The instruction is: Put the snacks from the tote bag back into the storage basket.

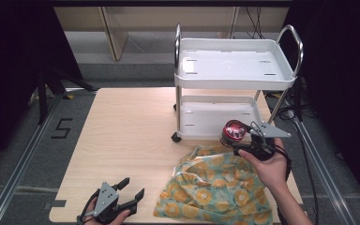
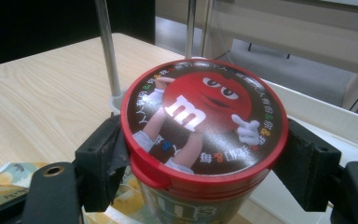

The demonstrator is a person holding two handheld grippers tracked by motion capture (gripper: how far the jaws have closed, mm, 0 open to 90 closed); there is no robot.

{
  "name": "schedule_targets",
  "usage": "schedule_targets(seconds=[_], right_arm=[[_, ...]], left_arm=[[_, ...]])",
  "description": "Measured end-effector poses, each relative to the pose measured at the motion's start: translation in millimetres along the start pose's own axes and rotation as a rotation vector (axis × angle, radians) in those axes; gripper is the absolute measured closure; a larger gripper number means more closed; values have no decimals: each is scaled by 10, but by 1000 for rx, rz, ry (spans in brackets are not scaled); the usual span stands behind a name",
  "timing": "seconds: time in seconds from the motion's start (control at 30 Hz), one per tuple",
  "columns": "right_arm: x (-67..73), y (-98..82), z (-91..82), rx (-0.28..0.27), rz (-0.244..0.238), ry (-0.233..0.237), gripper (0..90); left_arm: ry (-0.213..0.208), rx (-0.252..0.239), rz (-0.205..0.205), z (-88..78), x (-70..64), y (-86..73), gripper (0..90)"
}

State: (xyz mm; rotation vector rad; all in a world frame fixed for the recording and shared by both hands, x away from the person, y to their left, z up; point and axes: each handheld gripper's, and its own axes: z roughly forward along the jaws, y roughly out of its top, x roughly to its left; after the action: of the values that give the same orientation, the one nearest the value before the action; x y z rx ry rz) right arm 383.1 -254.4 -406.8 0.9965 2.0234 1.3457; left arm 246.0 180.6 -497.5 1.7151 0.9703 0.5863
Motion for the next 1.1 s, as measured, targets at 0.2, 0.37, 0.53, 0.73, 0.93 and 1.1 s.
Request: schedule_targets(seconds=[0.2, 0.37, 0.53, 0.73, 0.93, 1.1], right_arm=[[-30, 15, 13, 1, -20, 3, 261], [-26, 21, 22, 3, -1, 0, 261], [-30, 23, 37, -1, 3, -6, 261], [-36, 29, 41, 10, 8, -2, 261], [-72, 39, 76, -16, -30, -9, 261], [-70, 44, 84, -6, -26, -13, 261]], left_arm=[[0, -1, -1, 0, 0, 0, 329], [0, -1, -2, -1, 0, 0, 329], [-3, -1, 12, -1, 9, 3, 329], [-3, -1, 12, -1, 9, 3, 329], [-3, -1, 12, -1, 9, 3, 329], [-3, -2, 12, -1, 10, 3, 329]])
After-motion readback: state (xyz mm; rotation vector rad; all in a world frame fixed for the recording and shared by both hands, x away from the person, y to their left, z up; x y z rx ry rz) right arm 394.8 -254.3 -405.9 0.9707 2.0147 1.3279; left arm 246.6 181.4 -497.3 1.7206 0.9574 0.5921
